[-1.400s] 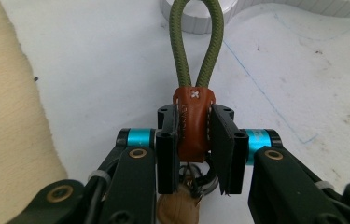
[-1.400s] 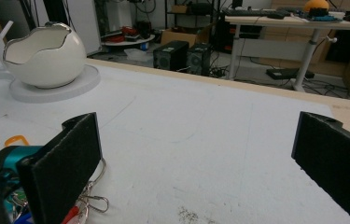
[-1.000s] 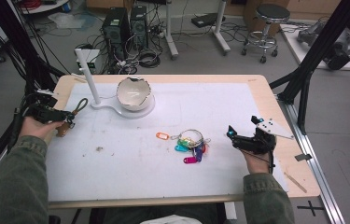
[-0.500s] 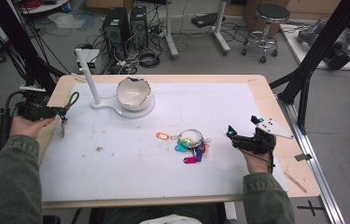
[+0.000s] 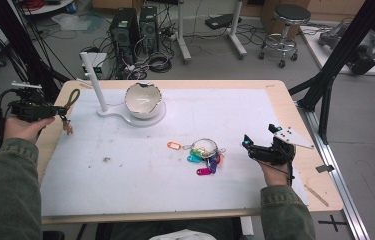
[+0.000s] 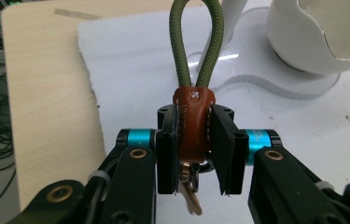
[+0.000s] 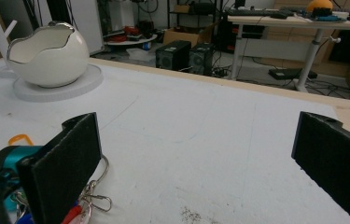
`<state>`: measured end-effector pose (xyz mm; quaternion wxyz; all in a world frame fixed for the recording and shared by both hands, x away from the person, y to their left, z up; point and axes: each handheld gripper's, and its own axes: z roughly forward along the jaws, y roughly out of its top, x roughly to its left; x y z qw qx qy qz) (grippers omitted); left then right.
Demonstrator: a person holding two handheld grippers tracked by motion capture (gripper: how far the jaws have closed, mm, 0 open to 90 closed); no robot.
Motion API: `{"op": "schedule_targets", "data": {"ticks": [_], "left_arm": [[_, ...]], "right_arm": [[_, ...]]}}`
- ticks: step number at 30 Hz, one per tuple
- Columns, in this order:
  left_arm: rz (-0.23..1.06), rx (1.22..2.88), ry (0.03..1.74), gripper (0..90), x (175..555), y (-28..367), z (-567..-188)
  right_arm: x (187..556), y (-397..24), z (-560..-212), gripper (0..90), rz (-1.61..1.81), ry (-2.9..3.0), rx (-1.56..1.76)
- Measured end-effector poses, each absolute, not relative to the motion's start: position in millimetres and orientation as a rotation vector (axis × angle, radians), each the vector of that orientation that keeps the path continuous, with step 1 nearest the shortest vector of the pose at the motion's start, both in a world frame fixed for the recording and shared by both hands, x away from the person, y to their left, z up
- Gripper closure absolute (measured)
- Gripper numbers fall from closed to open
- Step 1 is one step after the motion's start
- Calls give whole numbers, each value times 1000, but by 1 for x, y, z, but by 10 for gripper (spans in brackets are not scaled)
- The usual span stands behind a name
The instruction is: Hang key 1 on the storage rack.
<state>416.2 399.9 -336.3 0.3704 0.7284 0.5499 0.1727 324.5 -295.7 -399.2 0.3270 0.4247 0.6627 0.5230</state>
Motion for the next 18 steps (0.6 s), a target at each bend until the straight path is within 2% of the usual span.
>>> {"op": "schedule_targets", "data": {"ticks": [18], "left_arm": [[493,1872,1384,728,424,394,-295]], "right_arm": [[324,-295,-399,6,1374,1740,1110]]}}
